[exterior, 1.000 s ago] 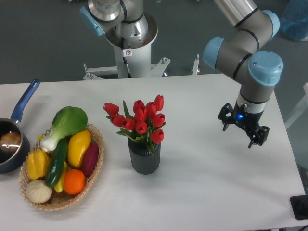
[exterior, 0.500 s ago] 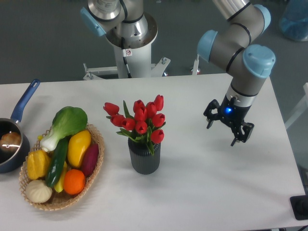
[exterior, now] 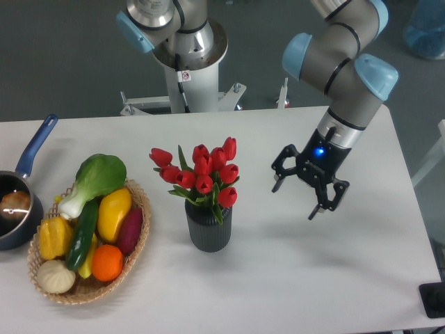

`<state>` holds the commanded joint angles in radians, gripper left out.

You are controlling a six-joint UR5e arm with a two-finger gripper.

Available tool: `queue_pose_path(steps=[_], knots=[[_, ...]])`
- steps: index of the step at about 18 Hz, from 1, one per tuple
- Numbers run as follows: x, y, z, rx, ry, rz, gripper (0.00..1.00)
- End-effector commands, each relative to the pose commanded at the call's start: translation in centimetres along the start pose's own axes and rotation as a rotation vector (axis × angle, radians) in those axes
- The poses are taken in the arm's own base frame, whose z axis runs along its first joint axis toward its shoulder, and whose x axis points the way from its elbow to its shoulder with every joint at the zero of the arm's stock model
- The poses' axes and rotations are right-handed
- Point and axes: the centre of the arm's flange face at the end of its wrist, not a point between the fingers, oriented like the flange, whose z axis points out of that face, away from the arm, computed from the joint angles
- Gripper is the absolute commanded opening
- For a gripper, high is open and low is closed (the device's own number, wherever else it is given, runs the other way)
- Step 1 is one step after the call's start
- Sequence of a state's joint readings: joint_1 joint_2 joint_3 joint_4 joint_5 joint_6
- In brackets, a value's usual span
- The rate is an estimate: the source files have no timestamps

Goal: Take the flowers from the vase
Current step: 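Move the open gripper toward the red tulip stems above the vase, then lower the gripper around the tulip stems and close it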

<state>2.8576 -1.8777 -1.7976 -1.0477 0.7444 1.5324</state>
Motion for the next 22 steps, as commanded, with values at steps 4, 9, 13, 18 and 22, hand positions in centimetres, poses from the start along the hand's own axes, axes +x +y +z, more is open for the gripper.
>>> queue_pose_path(steps=[4,9,13,18,22], knots=[[0.5,1.4,-0.9,0.297,0.015,-0.125,1.0],[2.4,1.1,0.7,0.295,0.047,-0.122,1.0],[5.4,0.0,2.1,0.292,0.08,-0.087,1.0],[8.0,0.3,3.6,0.29,0.105,-0.038,1.0],[8.6,0.2,3.4,0.296,0.103,-0.028,1.0]])
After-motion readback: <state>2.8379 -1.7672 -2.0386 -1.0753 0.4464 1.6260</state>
